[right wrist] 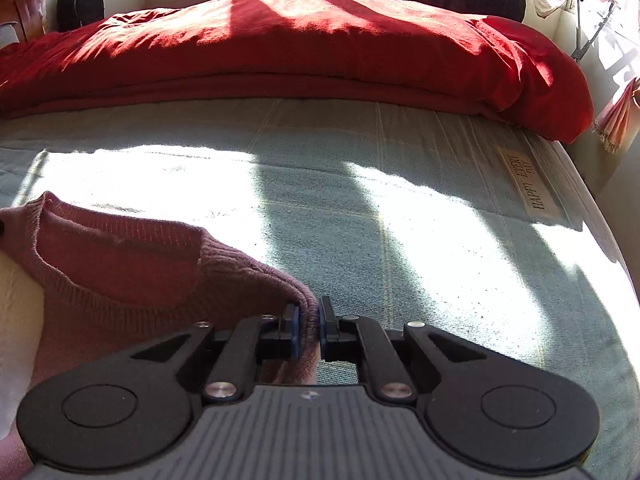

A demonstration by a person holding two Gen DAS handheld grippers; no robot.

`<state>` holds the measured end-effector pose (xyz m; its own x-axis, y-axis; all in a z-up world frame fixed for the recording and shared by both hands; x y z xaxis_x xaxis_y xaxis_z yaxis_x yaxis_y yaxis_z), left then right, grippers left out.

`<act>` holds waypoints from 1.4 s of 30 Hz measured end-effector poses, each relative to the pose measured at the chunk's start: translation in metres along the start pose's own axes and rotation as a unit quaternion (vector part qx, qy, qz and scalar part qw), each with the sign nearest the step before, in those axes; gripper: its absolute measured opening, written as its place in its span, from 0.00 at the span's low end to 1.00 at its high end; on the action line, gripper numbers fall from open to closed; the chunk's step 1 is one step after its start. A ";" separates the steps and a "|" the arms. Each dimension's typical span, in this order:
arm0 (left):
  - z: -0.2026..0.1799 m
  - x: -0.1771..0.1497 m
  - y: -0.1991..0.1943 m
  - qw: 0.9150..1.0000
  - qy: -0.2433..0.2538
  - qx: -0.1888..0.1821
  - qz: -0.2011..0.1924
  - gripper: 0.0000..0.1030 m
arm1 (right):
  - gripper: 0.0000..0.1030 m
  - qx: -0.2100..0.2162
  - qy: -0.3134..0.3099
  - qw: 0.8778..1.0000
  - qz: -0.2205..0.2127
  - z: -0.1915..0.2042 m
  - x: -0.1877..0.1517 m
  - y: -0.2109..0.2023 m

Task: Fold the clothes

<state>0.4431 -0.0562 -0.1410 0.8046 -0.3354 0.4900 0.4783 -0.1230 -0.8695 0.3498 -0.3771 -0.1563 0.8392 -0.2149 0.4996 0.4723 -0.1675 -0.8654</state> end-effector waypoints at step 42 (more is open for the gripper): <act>-0.090 -0.153 -0.193 0.996 0.049 -0.076 -0.025 0.48 | 0.48 0.063 0.016 0.997 0.031 0.038 -0.173 -0.185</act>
<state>0.1961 -0.0650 -0.0531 0.7388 -0.4138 0.5318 0.4525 -0.2801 -0.8466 0.1272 -0.2728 -0.0843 0.8595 -0.2520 0.4447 0.4521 -0.0311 -0.8914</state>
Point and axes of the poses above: each gripper's, at about its wrist camera, not at the fingertips, and y roughly the way its jaws point, z to its left, x to its top, the point moved 4 cm from there along y, roughly the way its jaws point, and after that the axes turned 7 degrees about z, right-handed, at the moved point
